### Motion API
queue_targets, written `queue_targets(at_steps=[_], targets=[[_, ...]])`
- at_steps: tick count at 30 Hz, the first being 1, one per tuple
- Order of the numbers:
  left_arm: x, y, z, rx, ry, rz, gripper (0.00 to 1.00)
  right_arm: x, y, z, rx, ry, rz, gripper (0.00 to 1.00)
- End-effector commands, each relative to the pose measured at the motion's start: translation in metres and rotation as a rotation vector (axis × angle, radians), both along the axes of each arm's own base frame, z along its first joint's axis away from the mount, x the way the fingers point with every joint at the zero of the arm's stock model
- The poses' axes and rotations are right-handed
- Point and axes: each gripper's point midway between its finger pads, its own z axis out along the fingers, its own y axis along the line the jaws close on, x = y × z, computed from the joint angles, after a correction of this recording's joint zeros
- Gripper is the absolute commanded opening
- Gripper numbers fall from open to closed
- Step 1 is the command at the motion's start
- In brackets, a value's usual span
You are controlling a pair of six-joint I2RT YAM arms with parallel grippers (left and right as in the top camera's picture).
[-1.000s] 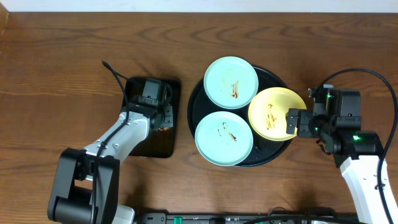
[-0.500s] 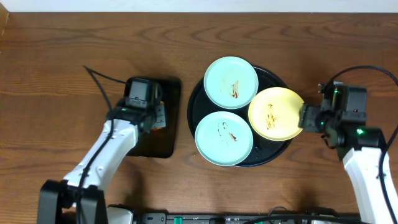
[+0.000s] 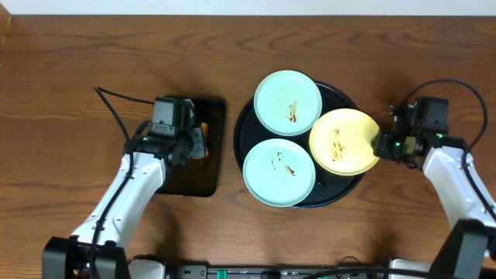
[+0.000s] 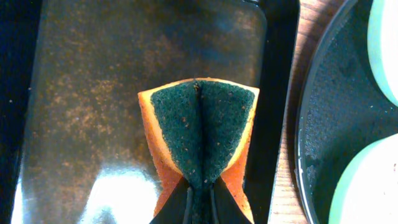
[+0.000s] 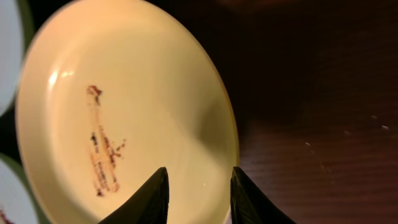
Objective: Clean dirty plates on tray and stack at the side
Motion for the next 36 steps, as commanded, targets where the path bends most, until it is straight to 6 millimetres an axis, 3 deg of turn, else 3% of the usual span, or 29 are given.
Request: queue_targets(at_steps=[1, 7, 16, 23, 30, 33, 36], targets=[[0.005, -0.003, 0.01, -0.023, -0.025, -0.003, 0.07, 0.006, -0.001, -0.007, 0.017, 0.009, 0.008, 0.31], [0.005, -0.003, 0.01, -0.023, -0.026, -0.003, 0.07, 0.004, -0.001, -0.023, 0.025, 0.052, 0.007, 0.3], [0.005, -0.003, 0.01, -0.023, -0.028, -0.003, 0.07, 0.006, 0.011, -0.015, 0.089, 0.027, 0.032, 0.27], [0.005, -0.003, 0.01, -0.023, -0.027, -0.003, 0.08, 0.013, 0.014, 0.023, 0.087, -0.092, 0.046, 0.5], [0.005, -0.002, 0.01, -0.021, -0.028, -0.001, 0.08, 0.015, -0.023, 0.068, -0.122, -0.219, -0.057, 0.65], [0.005, -0.002, 0.01, -0.021, -0.028, -0.001, 0.08, 0.013, -0.033, 0.067, -0.167, -0.21, -0.088, 0.69], [0.005, -0.002, 0.01, -0.021, -0.028, -0.001, 0.08, 0.01, -0.036, 0.053, -0.164, -0.159, -0.087, 0.66]])
